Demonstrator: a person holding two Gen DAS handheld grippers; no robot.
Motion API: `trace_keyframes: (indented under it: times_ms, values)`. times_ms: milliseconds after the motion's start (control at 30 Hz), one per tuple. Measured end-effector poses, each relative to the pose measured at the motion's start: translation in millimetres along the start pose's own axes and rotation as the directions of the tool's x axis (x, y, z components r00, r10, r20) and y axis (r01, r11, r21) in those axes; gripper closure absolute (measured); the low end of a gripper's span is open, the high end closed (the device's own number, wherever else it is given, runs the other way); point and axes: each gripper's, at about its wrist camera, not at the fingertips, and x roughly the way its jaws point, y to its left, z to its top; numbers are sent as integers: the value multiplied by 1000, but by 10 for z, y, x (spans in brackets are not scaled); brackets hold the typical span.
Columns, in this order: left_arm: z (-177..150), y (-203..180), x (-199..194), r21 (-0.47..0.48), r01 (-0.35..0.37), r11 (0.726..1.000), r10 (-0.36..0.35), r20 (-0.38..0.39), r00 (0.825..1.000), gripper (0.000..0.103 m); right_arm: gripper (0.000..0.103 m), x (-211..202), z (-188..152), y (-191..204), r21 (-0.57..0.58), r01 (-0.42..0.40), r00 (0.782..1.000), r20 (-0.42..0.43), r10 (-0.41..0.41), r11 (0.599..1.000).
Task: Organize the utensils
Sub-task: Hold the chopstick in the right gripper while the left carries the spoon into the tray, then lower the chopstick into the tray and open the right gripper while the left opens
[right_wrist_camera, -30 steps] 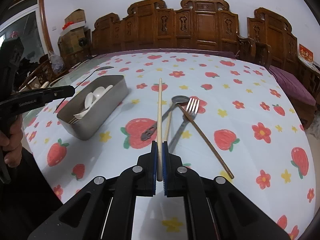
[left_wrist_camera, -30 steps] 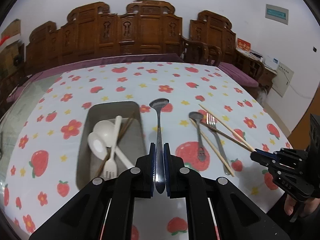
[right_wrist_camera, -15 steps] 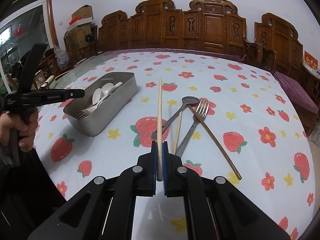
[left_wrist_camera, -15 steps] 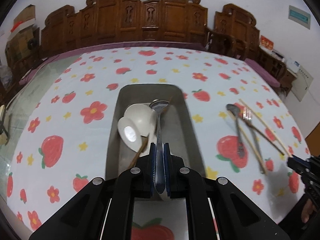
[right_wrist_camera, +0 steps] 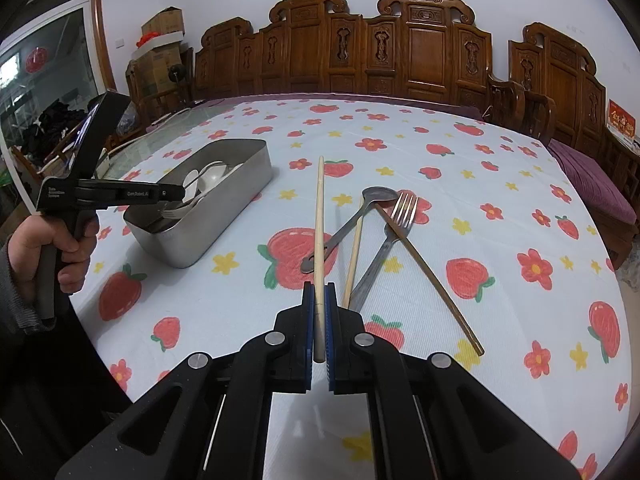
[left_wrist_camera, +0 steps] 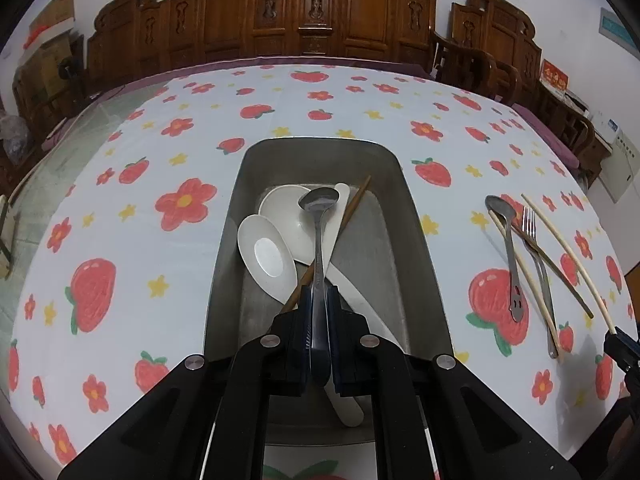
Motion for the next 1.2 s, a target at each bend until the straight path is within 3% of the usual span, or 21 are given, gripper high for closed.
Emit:
trace_keyframes:
  times_ms: [267,367,533,600,667,700,767,1000,1200]
  values:
    - [20,82,-81,-14,-3,1000,4,16,1000,92,97,18,56,99,17,-36,999,-8,37,999]
    - [42,138,-174,-19,-12,1000,13,44,999,74,97,40,105,212,5,-44,999,-7,45,999]
    - [67,251,-366,-16,-6,1000,7,92,996,64,97,89,199,453,-8,-70,998,-2,70,998]
    - [67,291,-441,-9,-1,1000,2,107,994,51,97,109,261,547,-22,-76,997,-1,76,997]
    - [62,320,-508,8,-4,1000,3,123,992,50,97,128,327,641,-23,-85,996,-1,85,996]
    - [62,338,-533,14,-9,1000,7,127,992,35,97,138,349,666,-22,-88,996,-2,88,996]
    - [65,375,-586,23,-17,1000,14,147,989,23,97,178,405,738,-22,-89,996,-9,89,996]
    - [110,533,-749,29,3,1000,-8,174,985,12,97,364,550,968,9,-116,992,-41,116,993]
    - [117,623,-832,37,-10,999,3,191,982,11,97,570,675,1082,57,-156,985,-69,160,986]
